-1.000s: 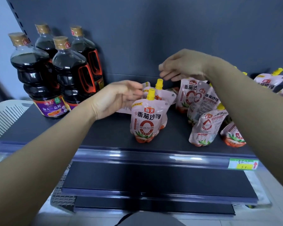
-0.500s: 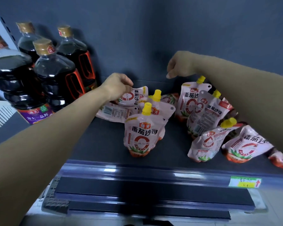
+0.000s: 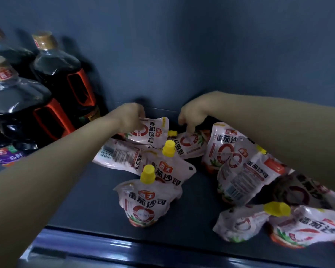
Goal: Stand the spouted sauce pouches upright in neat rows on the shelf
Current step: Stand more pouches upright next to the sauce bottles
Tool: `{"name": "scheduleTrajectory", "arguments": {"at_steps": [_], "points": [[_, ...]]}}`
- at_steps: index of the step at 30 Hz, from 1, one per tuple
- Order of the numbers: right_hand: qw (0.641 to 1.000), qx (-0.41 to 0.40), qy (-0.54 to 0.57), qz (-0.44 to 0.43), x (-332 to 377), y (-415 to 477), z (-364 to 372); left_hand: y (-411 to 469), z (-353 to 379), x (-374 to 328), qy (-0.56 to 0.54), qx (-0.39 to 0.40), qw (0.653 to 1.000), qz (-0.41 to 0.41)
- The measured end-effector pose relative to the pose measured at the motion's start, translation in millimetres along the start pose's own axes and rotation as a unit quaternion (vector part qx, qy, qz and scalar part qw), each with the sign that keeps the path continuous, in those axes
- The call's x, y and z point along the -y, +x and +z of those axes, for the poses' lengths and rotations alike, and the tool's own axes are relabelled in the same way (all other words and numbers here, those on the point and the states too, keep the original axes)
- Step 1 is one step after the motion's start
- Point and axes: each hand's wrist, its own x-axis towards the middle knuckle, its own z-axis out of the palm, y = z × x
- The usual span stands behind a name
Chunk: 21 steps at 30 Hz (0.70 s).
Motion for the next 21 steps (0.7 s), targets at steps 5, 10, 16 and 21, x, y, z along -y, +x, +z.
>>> {"name": "scheduleTrajectory", "arguments": {"at_steps": [5, 10, 16, 21], "points": [[0.998, 0.049, -0.034, -0.005, 25, 32, 12, 3, 13, 6, 0.064, 0.047, 0.996, -0.03], [0.997, 0.066, -0.03, -0.004, 25, 48, 21, 7, 25, 15, 0.069, 0.043, 0.995, -0.062], [0.998, 0.042, -0.049, -0.026, 24, 55, 22, 16, 31, 21, 0.039, 0.035, 0.999, -0.005], [0.998, 0.026, -0.041, -0.042, 24, 58, 21, 29, 34, 17, 0.035, 0.046, 0.997, 0.052]]}}
